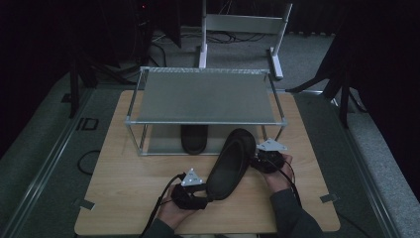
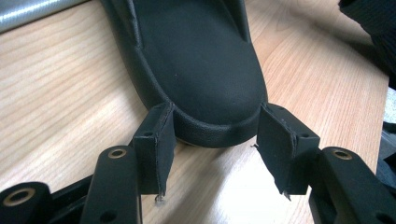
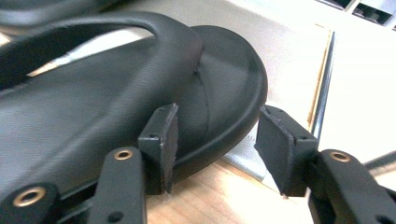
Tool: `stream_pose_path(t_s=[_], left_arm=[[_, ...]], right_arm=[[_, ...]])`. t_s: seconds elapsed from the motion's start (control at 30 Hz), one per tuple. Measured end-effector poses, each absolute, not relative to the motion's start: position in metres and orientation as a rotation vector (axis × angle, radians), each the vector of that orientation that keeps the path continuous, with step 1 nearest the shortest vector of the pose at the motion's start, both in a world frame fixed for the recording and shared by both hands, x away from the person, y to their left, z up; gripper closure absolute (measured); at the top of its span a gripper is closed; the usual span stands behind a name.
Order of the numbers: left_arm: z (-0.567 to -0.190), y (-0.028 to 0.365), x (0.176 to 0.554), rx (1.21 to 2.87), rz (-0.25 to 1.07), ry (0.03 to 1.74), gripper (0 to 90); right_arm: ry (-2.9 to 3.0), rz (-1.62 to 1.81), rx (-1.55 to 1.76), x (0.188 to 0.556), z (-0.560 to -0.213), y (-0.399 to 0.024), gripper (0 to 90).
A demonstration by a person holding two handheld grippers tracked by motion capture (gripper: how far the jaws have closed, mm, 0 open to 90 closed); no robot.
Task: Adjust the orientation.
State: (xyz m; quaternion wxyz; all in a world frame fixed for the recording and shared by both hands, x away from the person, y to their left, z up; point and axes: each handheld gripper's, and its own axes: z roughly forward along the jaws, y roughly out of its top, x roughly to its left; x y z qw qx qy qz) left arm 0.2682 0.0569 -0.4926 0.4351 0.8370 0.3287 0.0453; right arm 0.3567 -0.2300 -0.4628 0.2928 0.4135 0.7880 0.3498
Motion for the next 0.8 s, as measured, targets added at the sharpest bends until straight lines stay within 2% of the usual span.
stream_pose_path(t_s=[0.2,0.47,0.7,0.8], left_arm=[[-0.482,0.078,0.281,2.013,0.25,0.884,45.8],[-0.479,0.115,0.324,1.888,0.493,1.104,44.4],[-0.486,0.129,0.348,1.877,0.531,1.169,34.2],[-0.49,0.131,0.354,1.874,0.516,1.183,32.8]], right_arm=[[2.103,1.0,1.064,0.334,-0.454,-0.23,44.5],[2.156,1.13,1.049,0.31,-0.453,-0.22,41.0],[2.205,1.137,1.056,0.309,-0.466,-0.213,38.1],[2.217,1.122,1.058,0.307,-0.469,-0.211,37.0]])
